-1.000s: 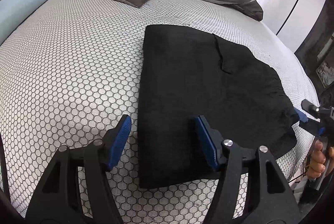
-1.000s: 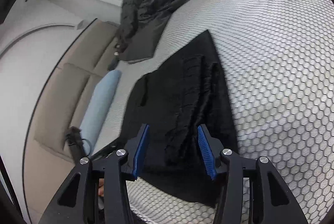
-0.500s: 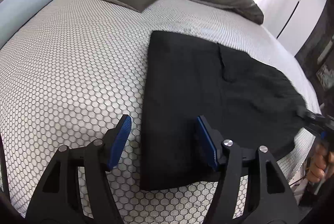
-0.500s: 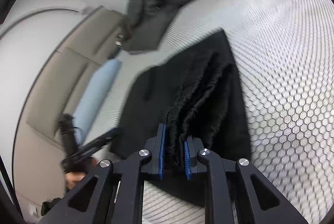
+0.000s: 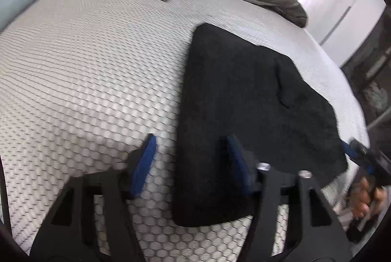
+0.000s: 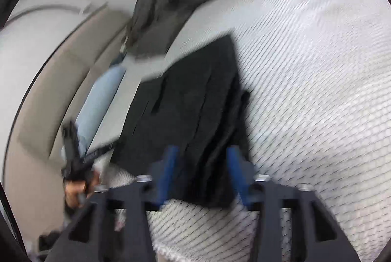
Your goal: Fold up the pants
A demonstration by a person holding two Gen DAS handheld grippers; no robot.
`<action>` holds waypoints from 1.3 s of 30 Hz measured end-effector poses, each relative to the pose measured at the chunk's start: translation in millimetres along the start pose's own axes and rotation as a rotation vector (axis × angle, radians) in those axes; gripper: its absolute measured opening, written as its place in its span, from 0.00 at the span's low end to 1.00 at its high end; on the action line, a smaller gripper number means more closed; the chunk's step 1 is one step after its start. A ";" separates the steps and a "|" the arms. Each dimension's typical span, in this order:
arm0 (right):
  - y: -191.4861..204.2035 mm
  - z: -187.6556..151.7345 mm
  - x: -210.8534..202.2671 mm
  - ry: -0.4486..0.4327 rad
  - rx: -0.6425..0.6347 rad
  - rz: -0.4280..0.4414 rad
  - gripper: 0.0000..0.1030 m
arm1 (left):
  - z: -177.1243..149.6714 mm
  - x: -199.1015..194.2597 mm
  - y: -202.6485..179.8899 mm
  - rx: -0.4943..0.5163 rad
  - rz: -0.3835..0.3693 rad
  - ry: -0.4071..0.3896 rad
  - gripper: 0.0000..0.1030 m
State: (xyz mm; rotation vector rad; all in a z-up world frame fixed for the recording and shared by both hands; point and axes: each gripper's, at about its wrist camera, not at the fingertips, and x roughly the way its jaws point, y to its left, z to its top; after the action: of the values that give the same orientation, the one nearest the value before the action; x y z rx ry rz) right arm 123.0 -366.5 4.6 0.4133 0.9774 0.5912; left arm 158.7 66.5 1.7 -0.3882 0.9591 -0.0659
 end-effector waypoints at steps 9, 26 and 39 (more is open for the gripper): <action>-13.0 16.2 31.3 -0.013 0.059 -0.089 0.34 | -9.0 -8.9 -25.6 0.147 0.053 0.025 0.30; 111.0 -29.7 127.1 0.150 -0.526 -0.140 0.32 | -20.9 28.8 -92.6 0.511 -0.034 0.027 0.34; 92.4 -30.9 68.9 0.036 -0.531 -0.173 0.30 | -20.8 4.0 -88.0 0.421 -0.098 -0.002 0.41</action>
State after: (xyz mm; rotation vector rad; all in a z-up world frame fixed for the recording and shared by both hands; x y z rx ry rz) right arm 99.9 -249.7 -2.5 -0.1529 0.8406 0.6736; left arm 154.4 -22.3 18.8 -0.0459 0.8971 -0.3512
